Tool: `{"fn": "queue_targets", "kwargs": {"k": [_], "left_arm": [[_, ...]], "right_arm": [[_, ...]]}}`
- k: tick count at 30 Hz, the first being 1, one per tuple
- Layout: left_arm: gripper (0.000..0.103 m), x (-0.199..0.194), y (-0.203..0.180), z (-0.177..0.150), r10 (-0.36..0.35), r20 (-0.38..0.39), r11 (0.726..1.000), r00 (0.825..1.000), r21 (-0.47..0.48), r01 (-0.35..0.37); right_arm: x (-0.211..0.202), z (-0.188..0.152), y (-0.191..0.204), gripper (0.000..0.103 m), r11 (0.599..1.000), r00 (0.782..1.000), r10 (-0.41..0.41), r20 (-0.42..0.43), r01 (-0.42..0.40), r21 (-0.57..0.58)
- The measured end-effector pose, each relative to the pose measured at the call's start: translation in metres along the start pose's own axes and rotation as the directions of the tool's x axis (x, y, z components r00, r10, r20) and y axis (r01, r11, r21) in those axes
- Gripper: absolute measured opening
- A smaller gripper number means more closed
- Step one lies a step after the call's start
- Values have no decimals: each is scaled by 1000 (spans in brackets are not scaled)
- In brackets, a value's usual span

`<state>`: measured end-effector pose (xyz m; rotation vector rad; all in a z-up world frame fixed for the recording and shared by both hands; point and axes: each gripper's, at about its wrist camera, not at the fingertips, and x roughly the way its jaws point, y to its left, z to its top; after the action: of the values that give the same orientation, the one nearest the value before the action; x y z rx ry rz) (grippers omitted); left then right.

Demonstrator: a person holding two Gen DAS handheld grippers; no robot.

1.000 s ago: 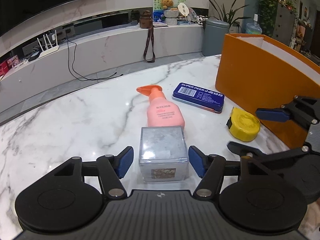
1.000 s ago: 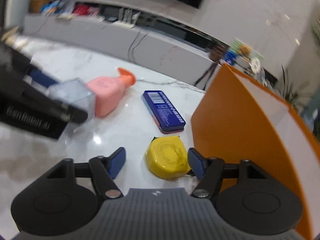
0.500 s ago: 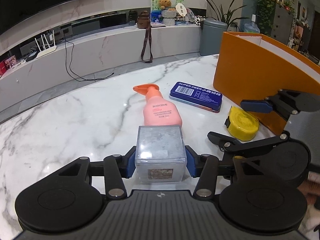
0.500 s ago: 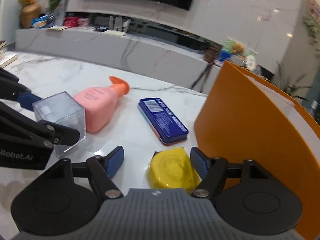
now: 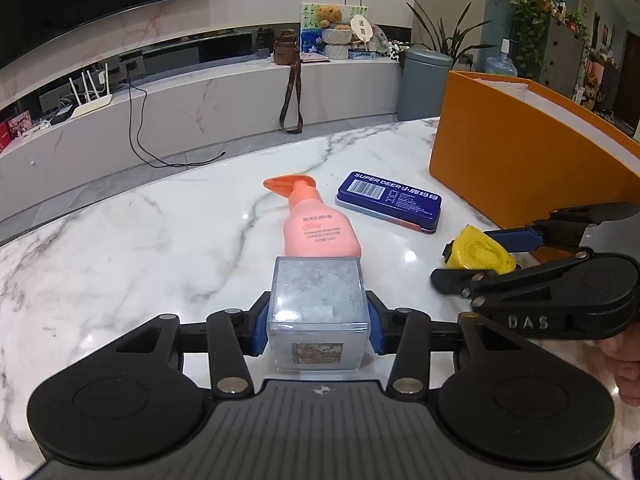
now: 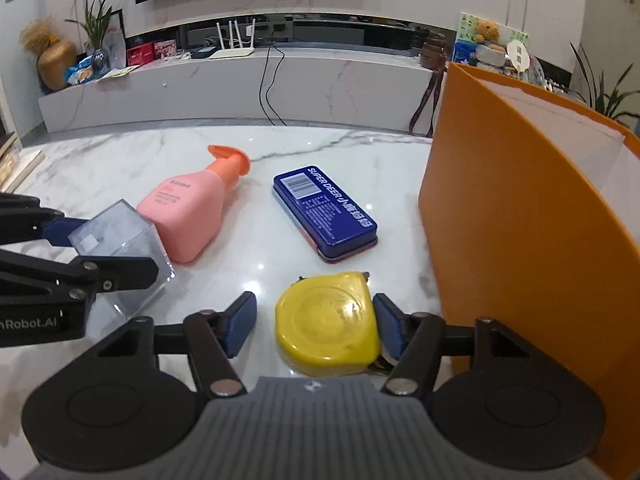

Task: Organize rigid objects
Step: 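Grasp the clear cube box with the left tool while the right tool grasps the yellow tape measure, then lift the clear cube box and yellow tape measure and carry them over the orange box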

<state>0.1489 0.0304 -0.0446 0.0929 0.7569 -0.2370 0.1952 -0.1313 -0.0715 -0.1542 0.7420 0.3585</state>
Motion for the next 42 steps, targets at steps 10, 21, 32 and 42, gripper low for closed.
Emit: {"fn": "queue_targets", "kwargs": {"k": [10,21,32,42], "left_arm": [[53,-20,2,-15,-24,-42,999,999,46,26],[54,-53,13,-61,47,-2,999,999,13,-47],[53,-45,11,-60,61,16,998,998,-18,-61],[53,-59,8,-47,60,6,998,998,-22,-60]], "right_arm": [[-12,-10,13,53,996,997,73,4,-73,-52],[-29,-37,57,53,964,974,205,94,-185,-191],[-23,-34,59,52,968,974,196,113,-174,-179],[-32,-21,52,52,977,983,165,79,-152,-147]]}}
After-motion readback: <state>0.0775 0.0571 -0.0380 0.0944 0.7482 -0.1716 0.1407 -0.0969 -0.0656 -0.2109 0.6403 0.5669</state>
